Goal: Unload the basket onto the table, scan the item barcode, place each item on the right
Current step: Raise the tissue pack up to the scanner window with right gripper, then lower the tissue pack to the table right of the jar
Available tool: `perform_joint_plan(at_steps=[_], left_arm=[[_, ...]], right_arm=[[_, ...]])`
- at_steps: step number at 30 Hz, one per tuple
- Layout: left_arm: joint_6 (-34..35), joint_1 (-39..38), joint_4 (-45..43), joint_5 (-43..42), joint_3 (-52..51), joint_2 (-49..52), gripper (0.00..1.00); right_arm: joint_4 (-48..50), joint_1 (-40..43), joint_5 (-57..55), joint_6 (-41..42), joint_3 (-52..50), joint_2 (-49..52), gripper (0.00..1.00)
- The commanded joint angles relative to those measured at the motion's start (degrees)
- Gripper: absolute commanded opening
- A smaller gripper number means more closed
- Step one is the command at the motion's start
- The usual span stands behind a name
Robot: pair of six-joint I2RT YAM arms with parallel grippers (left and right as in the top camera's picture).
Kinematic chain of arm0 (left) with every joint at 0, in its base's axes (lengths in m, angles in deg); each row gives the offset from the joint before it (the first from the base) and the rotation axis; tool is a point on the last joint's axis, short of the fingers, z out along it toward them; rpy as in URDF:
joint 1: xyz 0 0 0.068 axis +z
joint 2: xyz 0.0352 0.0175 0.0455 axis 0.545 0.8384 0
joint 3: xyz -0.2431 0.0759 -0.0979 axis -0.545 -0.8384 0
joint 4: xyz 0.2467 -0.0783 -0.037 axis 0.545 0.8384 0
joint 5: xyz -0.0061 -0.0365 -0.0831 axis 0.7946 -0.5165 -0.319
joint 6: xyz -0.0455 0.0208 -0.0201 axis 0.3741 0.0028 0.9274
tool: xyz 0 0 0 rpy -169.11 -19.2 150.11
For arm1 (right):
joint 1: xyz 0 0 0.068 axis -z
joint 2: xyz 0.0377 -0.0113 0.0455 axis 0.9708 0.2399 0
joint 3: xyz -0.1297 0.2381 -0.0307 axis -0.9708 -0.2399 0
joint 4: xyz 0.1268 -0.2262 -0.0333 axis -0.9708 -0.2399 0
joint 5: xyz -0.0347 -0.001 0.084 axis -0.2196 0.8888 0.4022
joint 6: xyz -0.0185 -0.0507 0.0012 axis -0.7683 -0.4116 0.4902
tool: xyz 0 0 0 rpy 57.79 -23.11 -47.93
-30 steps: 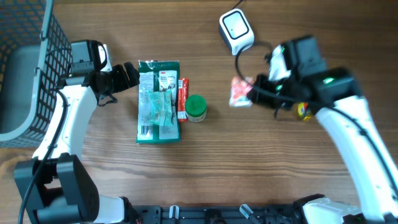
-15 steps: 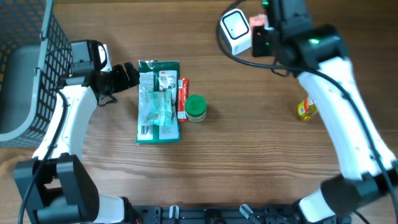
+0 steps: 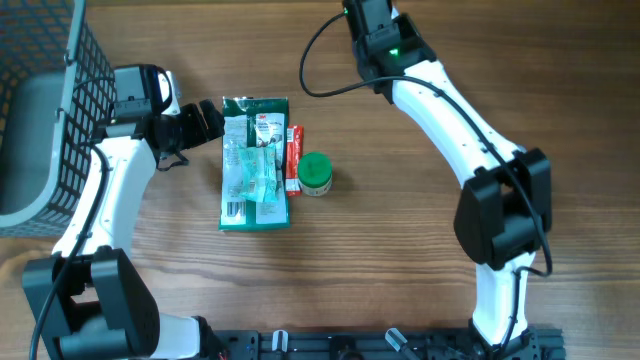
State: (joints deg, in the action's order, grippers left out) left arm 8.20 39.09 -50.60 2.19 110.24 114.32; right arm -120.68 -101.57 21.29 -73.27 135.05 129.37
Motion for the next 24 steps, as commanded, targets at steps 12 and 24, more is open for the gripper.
perform_joint_plan(at_steps=[12,24], left_arm=[[-0.52,0.48,-0.2,0.35,0.74,-0.63,1.0],[-0.52,0.48,-0.2,0.35,0.74,-0.63,1.0]], right_arm=[[2.99,-0.33,-1.79,-6.32,-0.96,4.5,0.04],[-45.11,-0.76,22.6,26.01,-1.03,-14.16,0.04]])
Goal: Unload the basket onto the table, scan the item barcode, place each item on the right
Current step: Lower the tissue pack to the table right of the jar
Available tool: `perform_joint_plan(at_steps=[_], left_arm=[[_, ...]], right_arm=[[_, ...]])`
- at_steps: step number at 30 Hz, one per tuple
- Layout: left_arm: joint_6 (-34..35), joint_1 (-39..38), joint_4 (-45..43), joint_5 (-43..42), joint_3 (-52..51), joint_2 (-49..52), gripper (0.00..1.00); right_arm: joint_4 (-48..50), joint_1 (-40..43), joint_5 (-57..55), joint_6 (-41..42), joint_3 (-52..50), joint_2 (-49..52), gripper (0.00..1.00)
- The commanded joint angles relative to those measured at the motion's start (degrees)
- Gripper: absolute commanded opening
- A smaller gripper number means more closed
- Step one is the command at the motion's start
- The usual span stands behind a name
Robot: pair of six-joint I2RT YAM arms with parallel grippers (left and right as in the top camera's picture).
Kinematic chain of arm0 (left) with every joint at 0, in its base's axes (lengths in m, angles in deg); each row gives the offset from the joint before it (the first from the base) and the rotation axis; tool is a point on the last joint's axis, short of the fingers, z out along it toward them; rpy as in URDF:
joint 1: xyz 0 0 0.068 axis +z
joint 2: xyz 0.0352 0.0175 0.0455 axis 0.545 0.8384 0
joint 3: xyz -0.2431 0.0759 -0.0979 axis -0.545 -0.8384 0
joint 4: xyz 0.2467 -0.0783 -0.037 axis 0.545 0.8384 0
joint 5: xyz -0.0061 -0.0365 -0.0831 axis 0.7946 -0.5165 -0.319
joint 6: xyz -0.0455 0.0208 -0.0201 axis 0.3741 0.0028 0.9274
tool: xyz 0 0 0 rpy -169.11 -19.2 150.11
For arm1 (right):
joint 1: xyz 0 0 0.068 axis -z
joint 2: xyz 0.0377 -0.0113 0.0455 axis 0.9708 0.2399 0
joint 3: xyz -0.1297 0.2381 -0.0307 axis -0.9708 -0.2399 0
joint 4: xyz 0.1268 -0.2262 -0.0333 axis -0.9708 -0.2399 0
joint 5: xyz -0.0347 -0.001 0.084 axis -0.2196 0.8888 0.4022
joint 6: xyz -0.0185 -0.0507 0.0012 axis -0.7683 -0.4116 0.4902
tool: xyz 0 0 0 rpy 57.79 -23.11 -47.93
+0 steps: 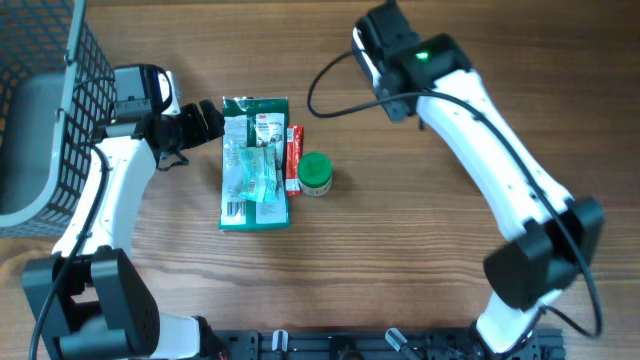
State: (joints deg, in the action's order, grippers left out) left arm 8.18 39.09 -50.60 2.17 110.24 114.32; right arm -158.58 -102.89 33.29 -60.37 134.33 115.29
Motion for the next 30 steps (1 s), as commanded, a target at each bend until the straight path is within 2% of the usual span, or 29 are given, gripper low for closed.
perform_joint_plan(at_steps=[1,3,8,19,23,25,28,30], left_arm=[[-0.5,0.5,-0.2,0.39,0.74,-0.63,1.0],[-0.5,0.5,-0.22,0.37,0.74,-0.63,1.0],[-0.5,0.5,-0.2,0.37,0.74,-0.63,1.0],[-0.5,0.5,-0.2,0.39,0.74,-0.63,1.0],[-0.5,0.5,-0.2,0.37,0.74,-0.63,1.0],[-0.5,0.5,-0.2,0.39,0.74,-0.63,1.0],[-0.5,0.5,-0.2,0.39,0.74,-0.63,1.0],[-0.5,0.5,-0.2,0.39,0.74,-0.63,1.0]], right_arm=[[-10.8,0.74,11.61,18.58,-1.18,-0.07,0.04],[-13.88,0.74,13.46,24.68,-3.08,-0.09,0.04],[-11.32,0.7,21.73,33.42,-9.57,-0.09,0.04],[-6.05,0.7,21.31,33.07,-19.26,-0.09,0.05],[-5.55,0.7,20.04,33.05,-19.65,-0.09,0.1],[-5.55,0.7,20.06,33.05,-19.65,-0.09,0.16],[-4.13,0.7,20.09,33.07,-19.65,-0.09,0.63],[-3.48,0.7,20.11,33.09,-19.65,-0.09,0.64]])
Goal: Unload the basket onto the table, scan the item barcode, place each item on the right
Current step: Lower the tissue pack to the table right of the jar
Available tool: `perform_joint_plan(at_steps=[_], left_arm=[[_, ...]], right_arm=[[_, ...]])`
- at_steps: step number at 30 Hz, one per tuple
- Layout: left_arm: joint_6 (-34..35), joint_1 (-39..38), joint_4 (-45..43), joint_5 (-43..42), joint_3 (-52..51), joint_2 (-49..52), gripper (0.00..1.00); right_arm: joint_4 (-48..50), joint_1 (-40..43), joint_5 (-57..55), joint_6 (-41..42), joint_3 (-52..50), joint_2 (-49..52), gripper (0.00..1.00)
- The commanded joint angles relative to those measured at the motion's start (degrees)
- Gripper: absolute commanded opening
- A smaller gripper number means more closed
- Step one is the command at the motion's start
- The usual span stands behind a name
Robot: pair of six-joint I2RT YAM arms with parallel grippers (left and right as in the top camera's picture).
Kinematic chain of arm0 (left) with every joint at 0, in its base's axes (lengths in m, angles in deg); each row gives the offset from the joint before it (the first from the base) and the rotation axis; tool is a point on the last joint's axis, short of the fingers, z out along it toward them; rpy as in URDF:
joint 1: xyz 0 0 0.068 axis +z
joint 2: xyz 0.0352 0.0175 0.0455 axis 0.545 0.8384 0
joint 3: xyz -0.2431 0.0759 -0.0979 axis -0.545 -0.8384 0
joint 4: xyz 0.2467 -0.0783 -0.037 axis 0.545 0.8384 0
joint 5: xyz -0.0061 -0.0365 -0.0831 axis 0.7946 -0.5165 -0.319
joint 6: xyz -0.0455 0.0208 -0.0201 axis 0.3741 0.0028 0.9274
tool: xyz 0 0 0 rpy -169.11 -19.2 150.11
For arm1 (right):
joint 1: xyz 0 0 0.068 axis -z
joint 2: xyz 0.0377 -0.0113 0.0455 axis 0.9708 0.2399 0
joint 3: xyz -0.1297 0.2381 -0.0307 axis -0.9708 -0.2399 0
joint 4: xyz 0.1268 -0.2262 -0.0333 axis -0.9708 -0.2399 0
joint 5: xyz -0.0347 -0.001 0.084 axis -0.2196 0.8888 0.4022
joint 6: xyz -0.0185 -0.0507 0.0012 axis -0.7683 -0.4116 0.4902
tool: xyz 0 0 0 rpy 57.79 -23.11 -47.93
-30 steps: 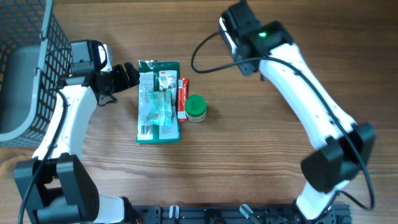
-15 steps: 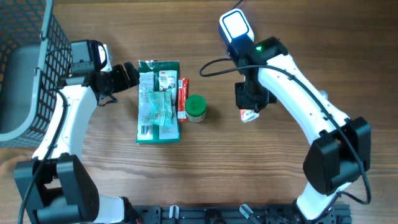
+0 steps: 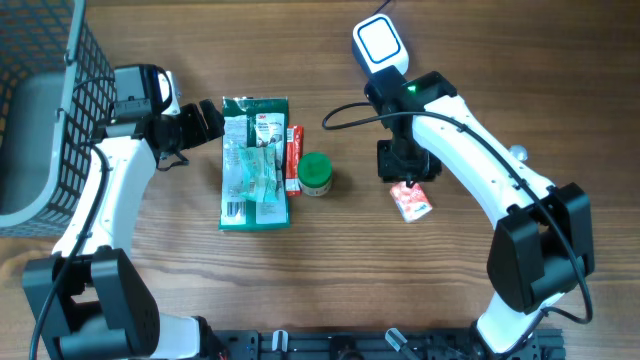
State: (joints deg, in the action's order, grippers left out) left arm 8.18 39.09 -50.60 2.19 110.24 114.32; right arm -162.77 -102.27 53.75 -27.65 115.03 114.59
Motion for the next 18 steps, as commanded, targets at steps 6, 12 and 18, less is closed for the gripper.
perform_joint_plan(at_steps=[6,12,18], left_arm=[[-0.5,0.5,-0.2,0.35,0.74,-0.63,1.0],[-0.5,0.48,-0.2,0.35,0.74,-0.63,1.0],[-0.5,0.5,-0.2,0.37,0.74,-0.63,1.0]], right_arm=[[2.47,0.0,9.03,0.37,-0.92,0.61,0.17],[4.28,-0.57,9.31,0.42,-8.15,0.61,0.04],[12.0,-0.57,11.43,0.33,-14.86,0.61,0.05]])
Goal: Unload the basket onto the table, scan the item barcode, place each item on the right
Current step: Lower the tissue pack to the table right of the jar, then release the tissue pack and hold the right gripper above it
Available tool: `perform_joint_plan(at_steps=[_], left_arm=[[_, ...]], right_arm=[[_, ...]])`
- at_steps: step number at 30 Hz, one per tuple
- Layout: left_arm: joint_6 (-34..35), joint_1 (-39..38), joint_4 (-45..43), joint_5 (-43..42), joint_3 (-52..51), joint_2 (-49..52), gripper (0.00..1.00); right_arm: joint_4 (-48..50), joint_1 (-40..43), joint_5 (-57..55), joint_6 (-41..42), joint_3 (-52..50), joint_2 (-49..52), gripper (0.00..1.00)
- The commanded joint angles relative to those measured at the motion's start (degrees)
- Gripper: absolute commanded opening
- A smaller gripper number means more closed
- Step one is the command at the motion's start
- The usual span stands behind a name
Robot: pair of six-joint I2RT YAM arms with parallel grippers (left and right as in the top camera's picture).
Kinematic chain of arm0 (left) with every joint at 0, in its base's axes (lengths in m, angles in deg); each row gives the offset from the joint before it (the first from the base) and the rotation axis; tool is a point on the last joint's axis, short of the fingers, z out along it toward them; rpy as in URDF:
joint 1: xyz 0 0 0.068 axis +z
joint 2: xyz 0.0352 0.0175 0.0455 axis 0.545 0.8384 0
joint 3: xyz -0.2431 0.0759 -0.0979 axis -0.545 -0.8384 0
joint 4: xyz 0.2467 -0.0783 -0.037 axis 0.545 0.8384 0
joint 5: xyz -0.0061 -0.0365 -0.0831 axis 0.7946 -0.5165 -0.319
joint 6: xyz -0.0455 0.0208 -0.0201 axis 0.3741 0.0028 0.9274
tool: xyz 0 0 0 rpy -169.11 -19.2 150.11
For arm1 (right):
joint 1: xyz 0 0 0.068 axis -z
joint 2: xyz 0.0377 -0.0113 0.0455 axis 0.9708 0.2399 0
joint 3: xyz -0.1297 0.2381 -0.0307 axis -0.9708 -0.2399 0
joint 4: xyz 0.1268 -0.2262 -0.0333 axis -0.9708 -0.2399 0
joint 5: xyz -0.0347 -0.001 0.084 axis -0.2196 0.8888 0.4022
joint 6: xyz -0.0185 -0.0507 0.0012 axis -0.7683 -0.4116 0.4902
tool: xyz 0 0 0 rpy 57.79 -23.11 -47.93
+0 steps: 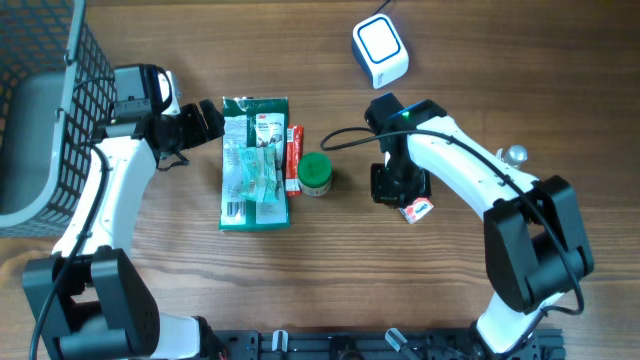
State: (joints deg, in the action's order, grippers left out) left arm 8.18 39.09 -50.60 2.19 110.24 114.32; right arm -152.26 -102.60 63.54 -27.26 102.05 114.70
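Note:
A small red and white packet (419, 208) sticks out from under my right gripper (400, 192), which points down at the table right of centre and looks shut on it; most of the packet is hidden. The white square barcode scanner (380, 49) lies at the far edge, well behind that gripper. My left gripper (207, 119) stands open beside the top left corner of a green packet (255, 163), holding nothing.
A thin red pack (294, 157) and a green-lidded jar (316, 173) lie right of the green packet. A dark wire basket (40, 120) fills the far left. A small shiny round object (515, 154) sits by the right arm.
My right gripper has moved slightly toward the near side and left, and now covers more of the red and white packet. The left arm has not moved.
My right gripper was at the far edge, over the spot where the scanner lies, and the scanner was hidden. It stayed near there a moment later. Then it was right of the jar with the red and white packet at its tip, the scanner uncovered, as now.

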Motion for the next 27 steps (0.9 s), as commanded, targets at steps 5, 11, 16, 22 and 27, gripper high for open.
perform_joint_plan(at_steps=[5,11,16,22,27], left_arm=[[-0.5,0.5,-0.2,0.35,0.74,-0.63,1.0],[-0.5,0.5,-0.22,0.35,0.74,-0.63,1.0],[-0.5,0.5,-0.2,0.37,0.74,-0.63,1.0],[-0.5,0.5,-0.2,0.37,0.74,-0.63,1.0],[-0.5,0.5,-0.2,0.37,0.74,-0.63,1.0]], right_arm=[[5.33,-0.24,1.66,0.07,-2.47,0.5,0.06],[6.08,-0.24,4.44,0.0,-2.8,0.5,0.04],[6.34,-0.35,6.16,-0.02,-3.58,0.5,0.04],[10.05,-0.35,5.7,-0.02,-7.3,0.5,0.07],[10.8,-0.35,2.67,0.0,-8.0,0.5,0.09]])
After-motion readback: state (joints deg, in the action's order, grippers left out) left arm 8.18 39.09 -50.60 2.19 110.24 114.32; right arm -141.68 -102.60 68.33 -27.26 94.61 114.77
